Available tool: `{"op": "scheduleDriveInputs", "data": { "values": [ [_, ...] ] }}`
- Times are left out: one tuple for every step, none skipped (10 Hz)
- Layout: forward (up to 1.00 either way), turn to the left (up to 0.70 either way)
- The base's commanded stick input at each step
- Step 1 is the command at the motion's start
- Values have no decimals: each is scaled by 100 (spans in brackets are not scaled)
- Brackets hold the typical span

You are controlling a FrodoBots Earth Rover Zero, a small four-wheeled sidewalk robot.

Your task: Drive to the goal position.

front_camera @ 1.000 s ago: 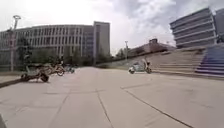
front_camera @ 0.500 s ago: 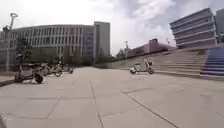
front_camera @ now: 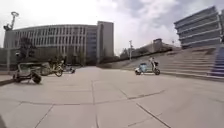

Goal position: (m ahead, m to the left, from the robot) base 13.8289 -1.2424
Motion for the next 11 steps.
{"op": "scheduleDriveInputs", "data": {
  "values": [
    [70,1],
    [70,8],
    [70,31],
    [70,35],
    [70,14],
    [70,3],
    [70,0],
    [70,0],
    [70,0],
    [70,0],
    [70,0]
  ]
}}
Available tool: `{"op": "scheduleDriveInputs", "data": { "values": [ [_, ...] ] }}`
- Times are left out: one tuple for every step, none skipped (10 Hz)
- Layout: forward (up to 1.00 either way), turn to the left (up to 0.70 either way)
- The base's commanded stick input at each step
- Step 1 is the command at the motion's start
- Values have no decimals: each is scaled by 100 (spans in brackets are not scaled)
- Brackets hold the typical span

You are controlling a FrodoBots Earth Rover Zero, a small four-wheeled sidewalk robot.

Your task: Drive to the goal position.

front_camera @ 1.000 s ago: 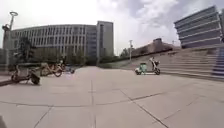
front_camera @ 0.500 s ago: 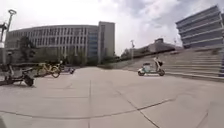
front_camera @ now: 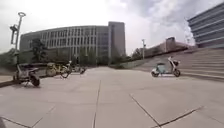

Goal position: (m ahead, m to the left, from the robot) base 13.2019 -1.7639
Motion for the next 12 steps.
{"op": "scheduleDriveInputs", "data": {
  "values": [
    [70,0],
    [70,0],
    [70,0],
    [70,0],
    [70,0],
    [70,0],
    [70,0],
    [70,0],
    [70,0],
    [70,0],
    [70,0],
    [70,0]
  ]
}}
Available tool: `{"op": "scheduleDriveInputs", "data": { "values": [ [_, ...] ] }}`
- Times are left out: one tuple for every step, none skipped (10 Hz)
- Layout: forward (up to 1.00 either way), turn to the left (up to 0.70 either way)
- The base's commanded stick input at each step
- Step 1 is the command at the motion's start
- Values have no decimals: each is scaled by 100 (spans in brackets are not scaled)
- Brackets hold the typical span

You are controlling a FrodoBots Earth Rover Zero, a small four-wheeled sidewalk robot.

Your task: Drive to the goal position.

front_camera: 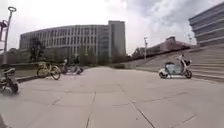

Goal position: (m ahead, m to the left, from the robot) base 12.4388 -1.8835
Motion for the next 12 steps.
{"op": "scheduleDriveInputs", "data": {
  "values": [
    [70,0],
    [70,0],
    [70,0],
    [70,0],
    [70,0],
    [70,0],
    [70,0],
    [70,0],
    [70,0],
    [70,0],
    [70,0],
    [70,0]
  ]
}}
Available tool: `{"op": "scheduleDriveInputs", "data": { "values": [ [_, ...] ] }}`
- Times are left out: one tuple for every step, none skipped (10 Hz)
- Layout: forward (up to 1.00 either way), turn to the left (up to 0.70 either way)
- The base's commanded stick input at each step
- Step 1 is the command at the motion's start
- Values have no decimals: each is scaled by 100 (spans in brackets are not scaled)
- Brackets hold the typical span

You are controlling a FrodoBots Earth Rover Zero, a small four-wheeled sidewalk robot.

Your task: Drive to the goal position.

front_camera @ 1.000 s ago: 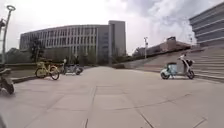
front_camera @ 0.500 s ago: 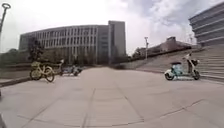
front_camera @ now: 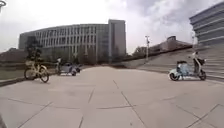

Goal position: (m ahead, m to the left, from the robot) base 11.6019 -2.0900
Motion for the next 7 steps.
{"op": "scheduleDriveInputs", "data": {
  "values": [
    [70,0],
    [70,0],
    [70,0],
    [70,0],
    [70,0],
    [70,2],
    [70,3]
  ]
}}
